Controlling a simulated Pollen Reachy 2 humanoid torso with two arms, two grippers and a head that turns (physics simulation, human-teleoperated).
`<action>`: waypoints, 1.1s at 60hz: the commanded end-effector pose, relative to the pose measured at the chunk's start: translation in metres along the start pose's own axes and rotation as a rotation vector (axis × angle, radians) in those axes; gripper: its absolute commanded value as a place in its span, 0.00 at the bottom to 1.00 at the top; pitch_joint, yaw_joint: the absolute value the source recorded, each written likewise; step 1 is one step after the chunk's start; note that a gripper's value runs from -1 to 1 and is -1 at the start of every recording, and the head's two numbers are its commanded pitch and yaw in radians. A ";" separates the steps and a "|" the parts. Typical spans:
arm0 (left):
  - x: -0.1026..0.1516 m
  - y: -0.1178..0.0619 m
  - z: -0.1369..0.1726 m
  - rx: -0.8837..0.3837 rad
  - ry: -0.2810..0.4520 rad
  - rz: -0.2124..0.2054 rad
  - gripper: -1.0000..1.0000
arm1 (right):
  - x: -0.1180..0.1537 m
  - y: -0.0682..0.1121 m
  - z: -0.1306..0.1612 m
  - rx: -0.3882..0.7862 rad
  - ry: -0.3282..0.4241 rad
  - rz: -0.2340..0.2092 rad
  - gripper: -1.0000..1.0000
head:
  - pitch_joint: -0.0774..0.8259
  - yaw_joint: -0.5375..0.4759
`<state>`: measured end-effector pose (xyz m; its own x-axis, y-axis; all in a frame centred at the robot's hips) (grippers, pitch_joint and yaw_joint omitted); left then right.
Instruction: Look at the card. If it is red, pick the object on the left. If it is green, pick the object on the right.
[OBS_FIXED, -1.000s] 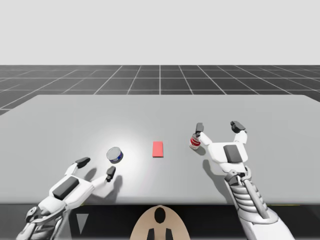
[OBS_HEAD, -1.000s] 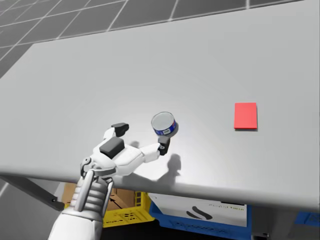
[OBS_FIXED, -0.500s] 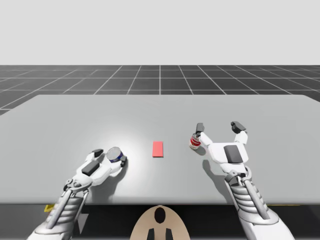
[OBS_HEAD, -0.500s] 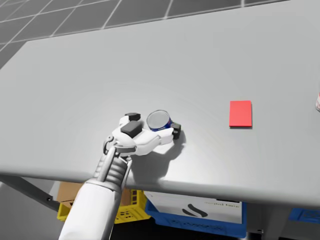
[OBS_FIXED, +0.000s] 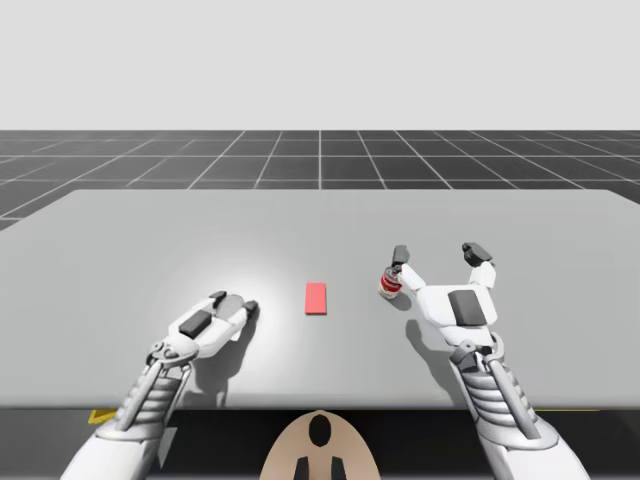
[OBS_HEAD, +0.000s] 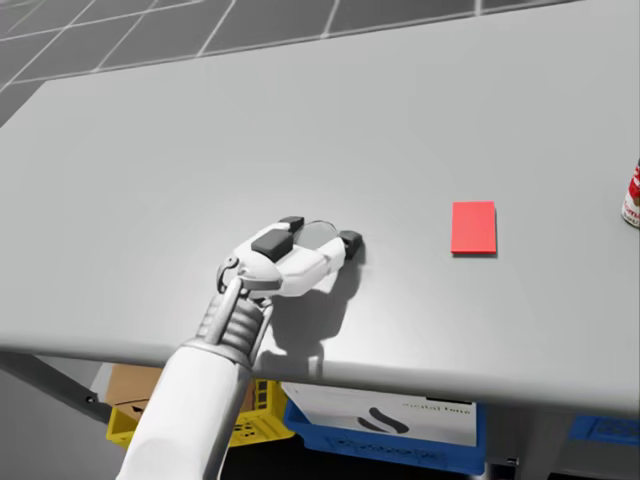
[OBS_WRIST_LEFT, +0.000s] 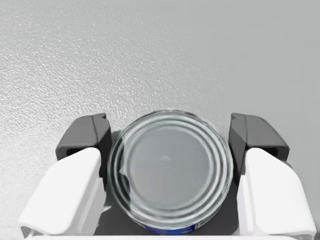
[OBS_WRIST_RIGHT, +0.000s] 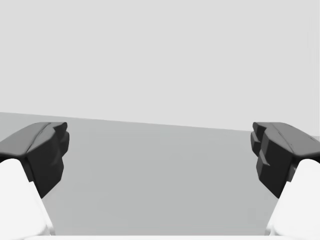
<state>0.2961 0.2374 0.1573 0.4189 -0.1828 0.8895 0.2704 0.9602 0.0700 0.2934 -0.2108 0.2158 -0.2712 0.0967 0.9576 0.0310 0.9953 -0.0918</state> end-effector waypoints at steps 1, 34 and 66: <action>-0.012 -0.003 0.002 -0.009 0.046 -0.004 0.99 | 0.000 0.005 0.001 -0.005 0.004 -0.027 0.00 | 0.88 0.86; -0.012 -0.009 0.005 -0.020 0.039 -0.018 0.98 | -0.001 0.004 0.001 -0.011 0.006 -0.029 0.00 | 0.46 0.87; 0.073 -0.001 0.043 0.021 -0.149 -0.092 0.98 | 0.000 0.000 -0.001 -0.023 0.006 -0.023 0.00 | 0.38 0.87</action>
<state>0.2856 0.2324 0.2027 0.3464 -0.2239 0.9110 0.2906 0.9489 0.1227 0.2947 -0.2138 0.2169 -0.2694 0.0945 0.9584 0.0450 0.9953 -0.0855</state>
